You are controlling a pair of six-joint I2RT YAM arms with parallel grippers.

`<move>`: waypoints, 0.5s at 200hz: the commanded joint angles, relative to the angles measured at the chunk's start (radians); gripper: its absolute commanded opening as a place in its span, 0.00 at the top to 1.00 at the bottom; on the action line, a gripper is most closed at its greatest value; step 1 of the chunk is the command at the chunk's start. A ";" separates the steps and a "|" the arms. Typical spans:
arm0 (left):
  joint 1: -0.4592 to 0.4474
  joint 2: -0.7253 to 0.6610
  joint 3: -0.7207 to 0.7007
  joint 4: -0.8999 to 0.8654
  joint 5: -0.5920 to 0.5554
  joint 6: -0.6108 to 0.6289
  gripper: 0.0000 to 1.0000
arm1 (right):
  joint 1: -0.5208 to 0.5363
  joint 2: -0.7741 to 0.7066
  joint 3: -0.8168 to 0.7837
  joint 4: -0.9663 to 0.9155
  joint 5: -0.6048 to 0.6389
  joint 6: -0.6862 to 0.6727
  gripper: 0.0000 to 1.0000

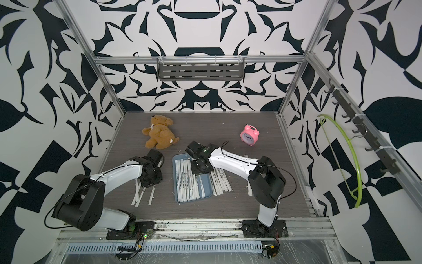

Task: Put the straws into the storage box
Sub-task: Pick up the straw from the center of the board.

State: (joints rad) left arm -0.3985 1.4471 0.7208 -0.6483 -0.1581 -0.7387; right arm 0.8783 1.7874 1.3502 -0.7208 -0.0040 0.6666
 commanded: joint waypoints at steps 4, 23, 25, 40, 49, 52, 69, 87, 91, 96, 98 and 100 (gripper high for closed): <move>-0.003 0.028 0.013 0.016 0.070 0.012 0.79 | -0.005 -0.034 0.006 0.001 0.022 -0.005 0.69; -0.009 0.026 0.033 0.013 0.091 0.019 0.83 | -0.007 -0.035 0.009 0.003 0.027 -0.002 0.69; -0.011 0.026 0.034 0.013 0.093 0.019 0.84 | -0.006 -0.035 0.008 0.004 0.027 -0.002 0.69; -0.016 0.019 0.047 0.010 0.104 0.019 0.86 | -0.007 -0.038 0.006 0.006 0.029 0.001 0.69; -0.018 0.012 0.055 0.000 0.106 0.016 0.88 | -0.007 -0.042 0.003 0.006 0.032 0.003 0.69; -0.019 0.010 0.057 -0.004 0.105 0.015 0.88 | -0.007 -0.043 0.002 0.006 0.033 0.004 0.69; -0.022 -0.016 0.074 -0.035 0.096 0.002 0.92 | -0.012 -0.053 0.001 0.000 0.034 0.002 0.69; -0.029 -0.064 0.102 -0.086 0.070 -0.024 0.94 | -0.022 -0.066 0.001 -0.010 0.033 -0.007 0.69; -0.033 -0.076 0.113 -0.103 0.060 -0.034 0.95 | -0.026 -0.068 0.001 -0.012 0.033 -0.010 0.69; -0.039 -0.091 0.126 -0.122 0.049 -0.046 0.95 | -0.030 -0.071 0.001 -0.016 0.032 -0.012 0.69; -0.042 -0.097 0.132 -0.131 0.043 -0.050 0.95 | -0.032 -0.073 0.001 -0.018 0.032 -0.014 0.69; -0.045 -0.104 0.137 -0.139 0.037 -0.054 0.96 | -0.035 -0.074 0.002 -0.020 0.032 -0.014 0.69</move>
State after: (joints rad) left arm -0.4244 1.4212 0.7898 -0.6800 -0.0826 -0.7486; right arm 0.8646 1.7821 1.3499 -0.7212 0.0063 0.6662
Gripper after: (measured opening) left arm 0.070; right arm 0.310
